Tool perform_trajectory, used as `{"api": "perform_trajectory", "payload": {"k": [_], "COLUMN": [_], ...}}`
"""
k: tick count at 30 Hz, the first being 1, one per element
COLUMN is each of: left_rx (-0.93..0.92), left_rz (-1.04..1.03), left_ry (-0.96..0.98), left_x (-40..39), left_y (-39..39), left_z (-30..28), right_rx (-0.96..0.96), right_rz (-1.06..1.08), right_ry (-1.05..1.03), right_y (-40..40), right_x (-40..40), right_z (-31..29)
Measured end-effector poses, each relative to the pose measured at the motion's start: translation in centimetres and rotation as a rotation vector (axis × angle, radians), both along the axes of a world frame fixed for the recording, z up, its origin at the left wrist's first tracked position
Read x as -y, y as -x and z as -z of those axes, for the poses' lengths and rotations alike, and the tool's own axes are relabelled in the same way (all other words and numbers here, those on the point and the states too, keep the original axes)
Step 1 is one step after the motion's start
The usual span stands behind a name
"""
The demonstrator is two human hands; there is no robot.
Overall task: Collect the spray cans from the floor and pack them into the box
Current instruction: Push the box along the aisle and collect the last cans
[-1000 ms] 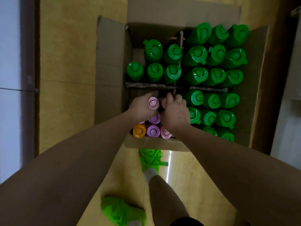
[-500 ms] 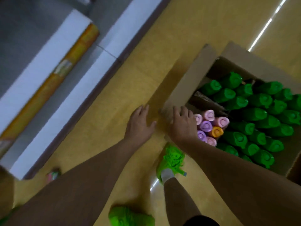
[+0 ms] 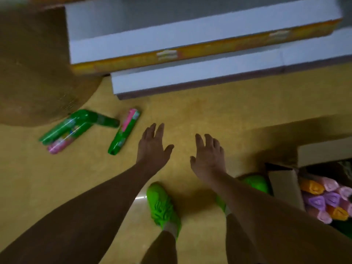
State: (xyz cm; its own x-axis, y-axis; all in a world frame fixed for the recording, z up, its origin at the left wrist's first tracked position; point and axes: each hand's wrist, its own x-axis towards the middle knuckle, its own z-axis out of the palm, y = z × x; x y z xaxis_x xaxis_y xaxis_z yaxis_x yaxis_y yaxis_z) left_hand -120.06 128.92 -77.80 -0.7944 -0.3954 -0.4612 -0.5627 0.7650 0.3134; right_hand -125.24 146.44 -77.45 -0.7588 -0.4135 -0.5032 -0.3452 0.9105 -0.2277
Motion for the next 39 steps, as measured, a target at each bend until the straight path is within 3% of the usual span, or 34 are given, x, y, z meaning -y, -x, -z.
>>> {"api": "perform_trajectory", "payload": {"k": [11, 21, 26, 32, 39], "left_rx": [-0.035, -0.05, -0.064, -0.021, 0.013], "left_rz": [-0.513, -0.789, -0.864, -0.953, -1.041], "left_ry": [-0.005, -0.103, -0.117, -0.145, -0.178], "left_x": [12.6, 16.7, 18.2, 18.5, 19.6], "left_y": [-17.3, -22.6, -22.8, -21.4, -16.8], "left_z": [4.2, 8.5, 10.5, 15.1, 22.8], "right_rx": [-0.008, -0.07, -0.052, 0.065, 0.116], "right_rz": [-0.566, -0.748, -0.645, -0.341, -0.292], "right_ry": [-0.109, -0.148, -0.064, 0.177, 0.29], "right_y": [-9.2, -10.5, -9.6, -7.1, -4.0], "right_x": [15.7, 25.3, 29.4, 33.1, 37.0], "right_z": [3.2, 5.9, 8.6, 13.8, 22.3]}}
